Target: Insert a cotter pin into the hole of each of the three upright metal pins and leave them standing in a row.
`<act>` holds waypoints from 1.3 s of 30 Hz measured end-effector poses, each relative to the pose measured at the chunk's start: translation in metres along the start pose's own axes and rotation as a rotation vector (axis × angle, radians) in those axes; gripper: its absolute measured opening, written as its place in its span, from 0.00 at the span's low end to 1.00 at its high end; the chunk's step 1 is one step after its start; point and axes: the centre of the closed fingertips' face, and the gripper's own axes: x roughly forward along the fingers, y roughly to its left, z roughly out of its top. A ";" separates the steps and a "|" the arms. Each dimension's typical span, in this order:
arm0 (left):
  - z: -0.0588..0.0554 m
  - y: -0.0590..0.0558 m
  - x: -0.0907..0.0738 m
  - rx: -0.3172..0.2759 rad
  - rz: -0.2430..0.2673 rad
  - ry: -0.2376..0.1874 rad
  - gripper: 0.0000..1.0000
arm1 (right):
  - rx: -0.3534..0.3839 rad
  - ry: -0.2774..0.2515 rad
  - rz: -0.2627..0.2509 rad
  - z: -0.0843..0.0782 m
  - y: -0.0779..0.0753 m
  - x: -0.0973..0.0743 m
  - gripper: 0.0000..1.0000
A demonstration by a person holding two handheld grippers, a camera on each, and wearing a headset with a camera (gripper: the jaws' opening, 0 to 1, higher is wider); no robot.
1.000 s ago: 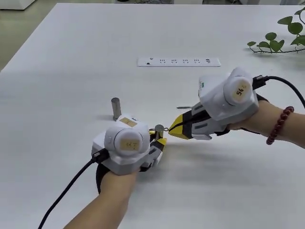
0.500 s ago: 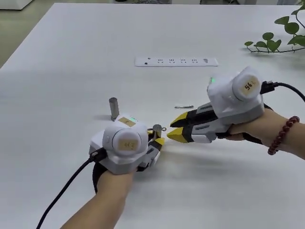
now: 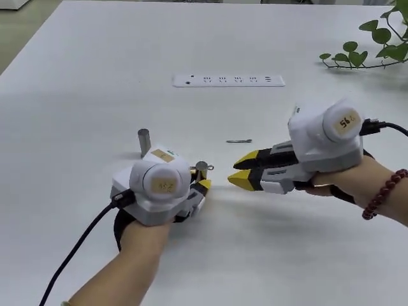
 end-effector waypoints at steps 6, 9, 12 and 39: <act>0.002 0.006 0.003 0.002 0.010 0.004 0.09 | 0.018 -0.002 -0.001 -0.005 0.001 0.000 0.10; 0.002 0.009 0.004 -0.002 0.014 0.005 0.09 | 0.030 -0.008 -0.004 -0.005 0.000 0.000 0.10; 0.003 0.010 0.005 -0.003 0.016 0.004 0.09 | 0.035 -0.014 -0.007 -0.005 -0.002 -0.001 0.11; 0.009 0.010 0.017 -0.029 0.009 0.000 0.10 | 0.055 -0.015 -0.014 -0.013 0.001 0.000 0.10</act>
